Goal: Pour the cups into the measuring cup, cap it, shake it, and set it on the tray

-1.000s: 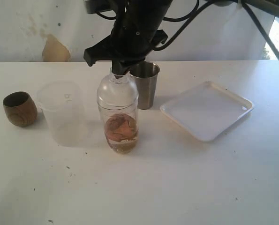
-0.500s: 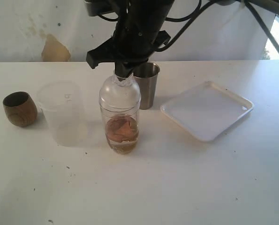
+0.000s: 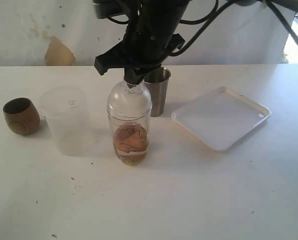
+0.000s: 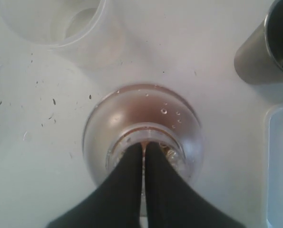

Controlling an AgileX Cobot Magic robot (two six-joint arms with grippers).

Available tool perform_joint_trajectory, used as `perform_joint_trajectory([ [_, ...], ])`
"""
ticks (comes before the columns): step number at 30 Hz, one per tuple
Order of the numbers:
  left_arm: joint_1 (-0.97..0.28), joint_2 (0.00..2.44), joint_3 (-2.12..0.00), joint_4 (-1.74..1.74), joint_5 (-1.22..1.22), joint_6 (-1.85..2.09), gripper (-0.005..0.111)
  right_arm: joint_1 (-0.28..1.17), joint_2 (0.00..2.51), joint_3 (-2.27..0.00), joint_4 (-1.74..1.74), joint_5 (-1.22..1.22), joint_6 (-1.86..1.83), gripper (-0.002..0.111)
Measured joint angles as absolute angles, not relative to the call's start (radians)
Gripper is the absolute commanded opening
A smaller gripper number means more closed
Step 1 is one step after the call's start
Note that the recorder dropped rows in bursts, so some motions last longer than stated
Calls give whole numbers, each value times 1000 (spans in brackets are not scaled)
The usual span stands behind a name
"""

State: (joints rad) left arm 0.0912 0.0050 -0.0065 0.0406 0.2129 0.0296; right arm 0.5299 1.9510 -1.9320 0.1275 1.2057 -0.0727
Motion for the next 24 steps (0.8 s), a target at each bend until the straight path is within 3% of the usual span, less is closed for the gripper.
perform_joint_trajectory([
  [24,91,5,-6,41,213,30,1,587,1932,-1892,0,1173,-73,0],
])
